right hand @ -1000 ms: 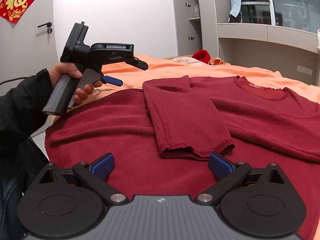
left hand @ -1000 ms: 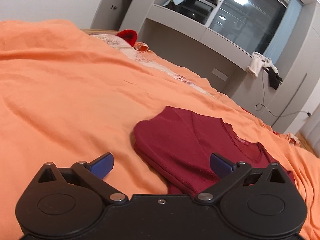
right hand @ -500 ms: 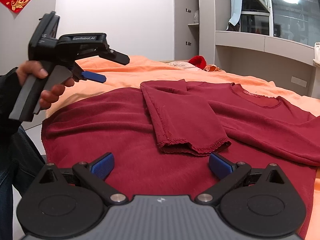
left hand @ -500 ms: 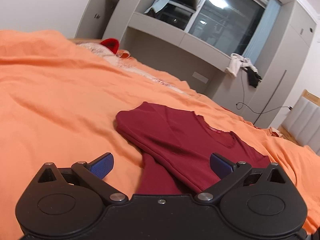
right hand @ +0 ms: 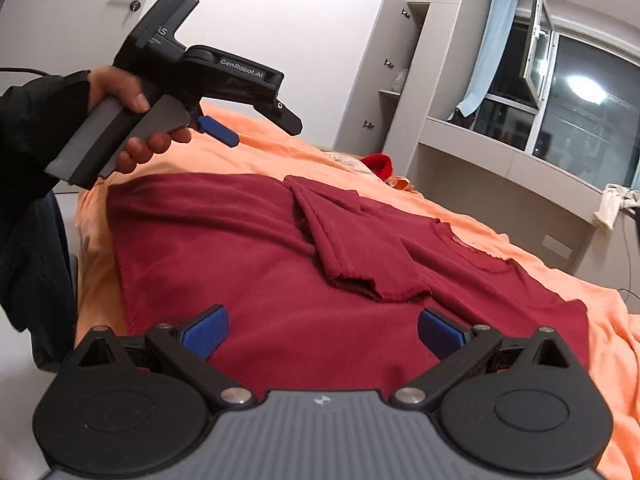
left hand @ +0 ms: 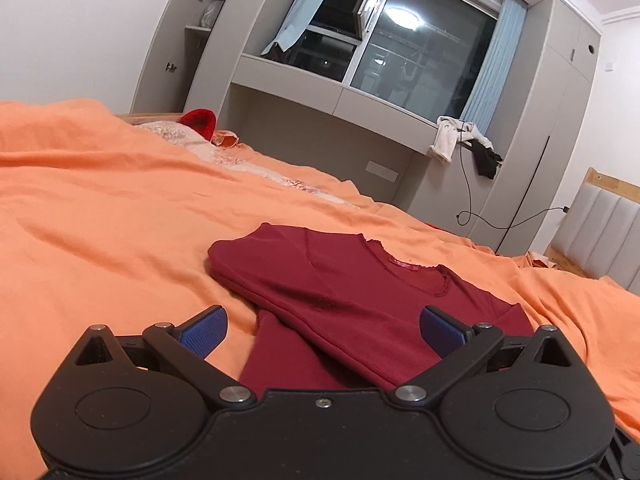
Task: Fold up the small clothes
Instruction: 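Grasp the shirt hem with the right tool and lift it toward the collar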
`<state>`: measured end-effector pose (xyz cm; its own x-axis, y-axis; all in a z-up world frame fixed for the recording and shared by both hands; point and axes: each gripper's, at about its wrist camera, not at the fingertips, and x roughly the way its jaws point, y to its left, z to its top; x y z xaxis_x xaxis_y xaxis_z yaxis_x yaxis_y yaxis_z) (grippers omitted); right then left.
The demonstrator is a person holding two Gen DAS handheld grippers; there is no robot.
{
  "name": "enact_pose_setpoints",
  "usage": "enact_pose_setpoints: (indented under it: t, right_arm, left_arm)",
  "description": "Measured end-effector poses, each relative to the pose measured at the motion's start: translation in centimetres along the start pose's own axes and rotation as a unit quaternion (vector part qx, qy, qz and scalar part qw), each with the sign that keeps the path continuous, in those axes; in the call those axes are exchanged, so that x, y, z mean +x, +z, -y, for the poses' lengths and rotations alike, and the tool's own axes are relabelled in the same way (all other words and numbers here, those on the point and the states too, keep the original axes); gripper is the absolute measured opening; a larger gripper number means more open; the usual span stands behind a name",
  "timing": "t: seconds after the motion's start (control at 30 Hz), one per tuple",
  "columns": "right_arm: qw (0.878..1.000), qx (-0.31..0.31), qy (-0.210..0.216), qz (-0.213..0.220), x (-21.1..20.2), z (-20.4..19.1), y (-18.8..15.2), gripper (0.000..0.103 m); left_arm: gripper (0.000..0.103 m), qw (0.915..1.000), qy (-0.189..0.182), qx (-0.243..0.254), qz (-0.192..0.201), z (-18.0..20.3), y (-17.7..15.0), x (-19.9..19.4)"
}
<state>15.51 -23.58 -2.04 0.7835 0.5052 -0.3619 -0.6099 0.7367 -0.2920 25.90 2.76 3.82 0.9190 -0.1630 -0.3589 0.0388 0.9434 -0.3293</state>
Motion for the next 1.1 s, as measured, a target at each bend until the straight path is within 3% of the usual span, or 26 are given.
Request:
enact_pose_setpoints:
  t: [0.3, 0.47, 0.57, 0.7, 0.97, 1.1]
  right_arm:
    - [1.000, -0.015, -0.003, -0.027, -3.1, -2.1, -2.6, 0.103]
    - [0.996, -0.067, -0.017, -0.057, -4.2, -4.3, -3.9, 0.103]
    - [0.987, -0.131, -0.050, -0.080, -4.3, -6.2, -4.9, 0.103]
    - [0.965, -0.220, -0.105, -0.098, -3.4, -8.2, -6.3, 0.103]
    - [0.931, -0.313, -0.171, -0.083, -1.9, -10.2, -7.1, 0.102]
    - [0.926, -0.336, -0.157, -0.071, -1.9, -11.0, -7.5, 0.076]
  left_arm:
    - [0.102, 0.9977, 0.017, 0.065, 0.008, 0.7, -2.2, -1.5]
    - [0.102, 0.9968, 0.020, 0.077, 0.004, 0.6, -2.6, -1.6]
    - [0.102, 0.9969, 0.019, 0.077, 0.004, 0.6, -2.6, -1.6]
    - [0.102, 0.9969, 0.019, 0.077, 0.004, 0.6, -2.6, -1.6]
    - [0.102, 0.9938, 0.003, 0.111, 0.000, 1.9, -3.6, -2.0]
    - [0.102, 0.9908, -0.011, 0.135, 0.004, 2.6, -4.4, -2.5]
